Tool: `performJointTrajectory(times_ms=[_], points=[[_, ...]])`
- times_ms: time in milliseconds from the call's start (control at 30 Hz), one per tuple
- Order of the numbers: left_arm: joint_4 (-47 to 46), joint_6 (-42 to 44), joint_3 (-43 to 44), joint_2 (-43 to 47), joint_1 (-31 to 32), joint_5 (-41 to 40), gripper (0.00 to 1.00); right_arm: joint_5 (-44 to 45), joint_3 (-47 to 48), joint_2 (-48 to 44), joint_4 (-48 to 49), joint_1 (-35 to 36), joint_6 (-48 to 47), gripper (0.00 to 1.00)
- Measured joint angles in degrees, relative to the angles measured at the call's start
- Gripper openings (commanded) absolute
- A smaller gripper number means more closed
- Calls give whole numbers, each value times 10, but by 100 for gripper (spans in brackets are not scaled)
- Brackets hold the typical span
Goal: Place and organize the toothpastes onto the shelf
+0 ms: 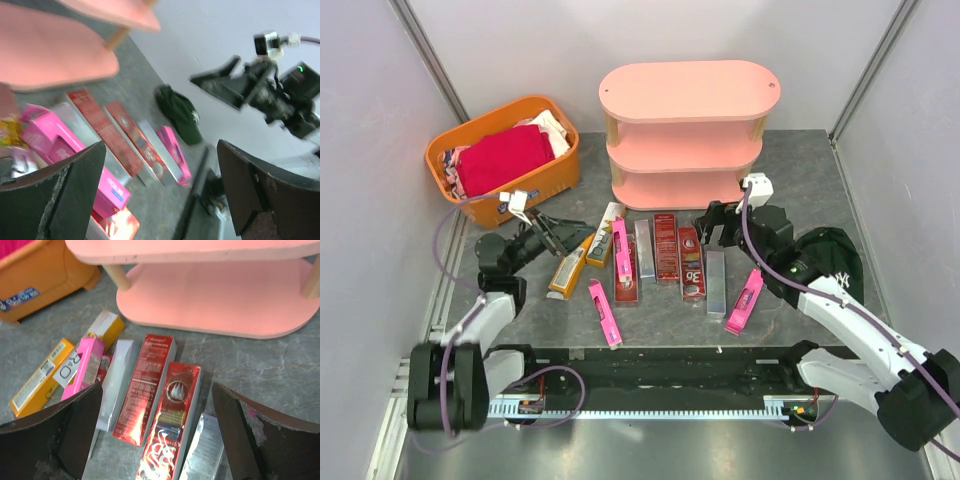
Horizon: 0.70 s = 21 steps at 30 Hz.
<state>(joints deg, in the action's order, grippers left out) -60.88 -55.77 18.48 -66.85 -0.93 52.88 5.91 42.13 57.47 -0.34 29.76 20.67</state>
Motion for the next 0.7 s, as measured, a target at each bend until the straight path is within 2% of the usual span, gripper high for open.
performJointTrajectory(times_ms=[67, 133, 233, 333, 467, 633, 700], points=[[108, 59, 18, 72, 3, -39, 100, 7, -1, 2, -10, 14, -3, 99], [243, 120, 57, 137, 17, -124, 100, 13, -1, 9, -17, 26, -5, 99], [393, 168, 119, 161, 29, -230, 100, 16, -1, 28, -21, 40, -8, 99], [501, 182, 162, 140, 29, -294, 100, 17, -1, 50, -26, 50, -9, 99], [575, 193, 167, 92, 28, -307, 100, 16, -2, 57, -30, 56, -9, 99], [623, 214, 167, 47, 28, -321, 100, 16, -4, 55, -29, 56, -9, 99], [652, 220, 174, 34, 29, -347, 96, 15, -5, 55, -29, 56, -9, 99]])
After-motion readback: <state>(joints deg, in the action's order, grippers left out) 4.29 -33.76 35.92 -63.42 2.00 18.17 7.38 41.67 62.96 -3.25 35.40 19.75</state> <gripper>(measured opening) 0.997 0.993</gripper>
